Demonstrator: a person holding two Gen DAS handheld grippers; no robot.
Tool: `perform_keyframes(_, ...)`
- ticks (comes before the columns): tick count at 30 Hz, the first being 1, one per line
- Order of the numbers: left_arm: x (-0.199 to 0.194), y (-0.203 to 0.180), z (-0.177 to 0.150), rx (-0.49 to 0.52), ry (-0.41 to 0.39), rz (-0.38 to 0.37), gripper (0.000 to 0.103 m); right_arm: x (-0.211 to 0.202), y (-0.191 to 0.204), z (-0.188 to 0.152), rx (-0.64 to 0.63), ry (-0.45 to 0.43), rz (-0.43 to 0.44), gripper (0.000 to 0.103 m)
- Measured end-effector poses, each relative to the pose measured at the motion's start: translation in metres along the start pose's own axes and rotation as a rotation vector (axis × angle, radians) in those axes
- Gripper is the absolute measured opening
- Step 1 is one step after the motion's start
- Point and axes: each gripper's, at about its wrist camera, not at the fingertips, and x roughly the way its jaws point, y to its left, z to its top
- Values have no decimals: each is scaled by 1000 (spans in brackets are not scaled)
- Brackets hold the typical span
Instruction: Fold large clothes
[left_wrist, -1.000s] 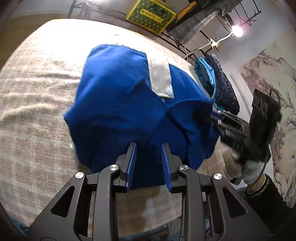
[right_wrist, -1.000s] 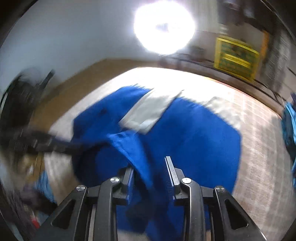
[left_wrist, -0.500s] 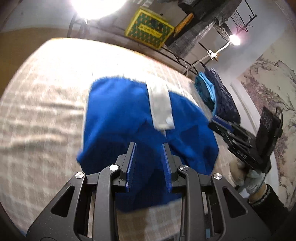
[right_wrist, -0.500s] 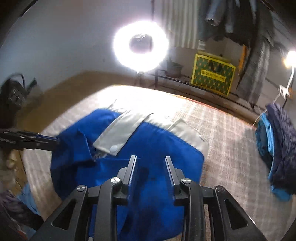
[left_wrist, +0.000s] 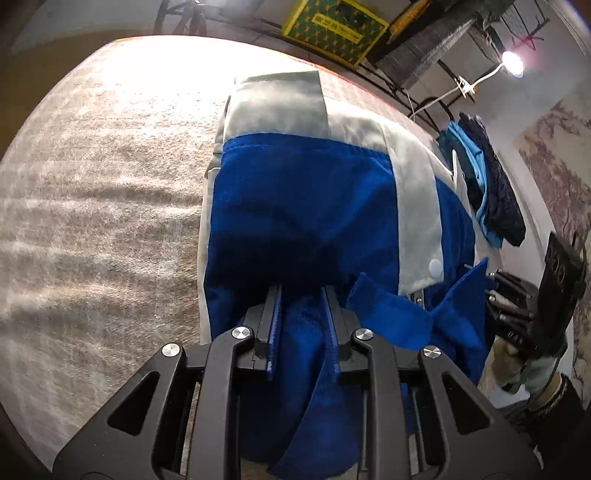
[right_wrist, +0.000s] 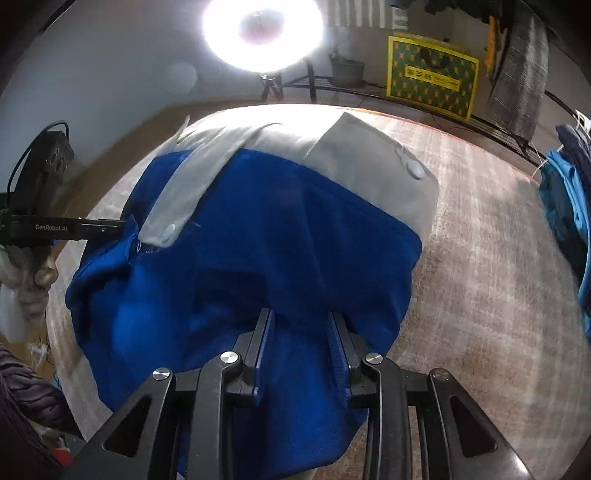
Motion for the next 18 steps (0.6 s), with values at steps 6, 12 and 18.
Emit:
perform_keyframes(6, -38, -31, 43, 40, -102, -30, 23, -36, -21, 33, 91, -109, 110, 30)
perform_keyframes(12, -13, -71, 95, 94, -124, -33, 23, -15, -31, 82, 122, -153, 147, 33)
perform_keyframes(18, 42, -62, 106, 100, -11, 12, 23, 32, -21, 102, 99, -80, 169, 33)
